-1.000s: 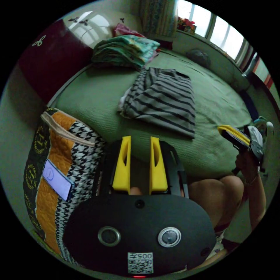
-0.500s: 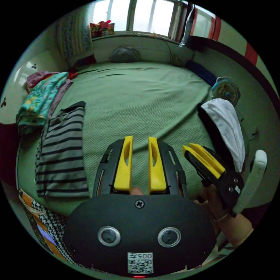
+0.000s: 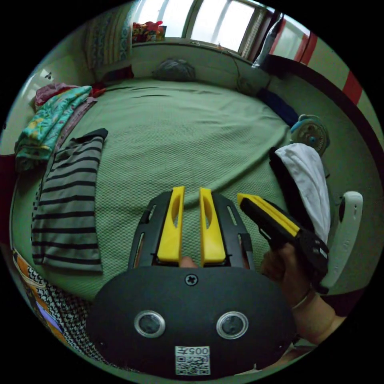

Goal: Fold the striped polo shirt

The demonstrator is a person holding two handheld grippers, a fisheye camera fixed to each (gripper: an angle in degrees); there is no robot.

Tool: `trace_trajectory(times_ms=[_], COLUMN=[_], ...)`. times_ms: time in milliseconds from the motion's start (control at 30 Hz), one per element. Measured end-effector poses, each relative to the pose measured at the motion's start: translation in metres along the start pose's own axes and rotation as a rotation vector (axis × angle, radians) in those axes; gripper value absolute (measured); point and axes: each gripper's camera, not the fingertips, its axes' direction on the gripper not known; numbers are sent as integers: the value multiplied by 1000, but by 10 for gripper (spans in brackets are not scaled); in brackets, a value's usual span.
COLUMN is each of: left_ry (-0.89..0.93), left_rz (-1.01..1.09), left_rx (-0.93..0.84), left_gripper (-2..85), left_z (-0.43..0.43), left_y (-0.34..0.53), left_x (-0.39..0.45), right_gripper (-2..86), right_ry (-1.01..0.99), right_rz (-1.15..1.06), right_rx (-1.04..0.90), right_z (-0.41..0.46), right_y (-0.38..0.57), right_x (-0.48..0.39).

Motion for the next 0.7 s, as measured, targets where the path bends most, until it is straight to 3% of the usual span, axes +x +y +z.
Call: trace_trajectory(times_ms=[300,700], left_ry=[131,60], left_rz=[69,257], left_rx=[-3,-41], left_gripper=[65,70], left_z=[39,61], left_y=[-25,-22], left_x=[65,147], right_gripper=[61,61], right_ry=[178,201], right_rz=[20,141], right_rx=[68,49], right_z=[-33,-64], right_y=[24,48], right_x=[39,100])
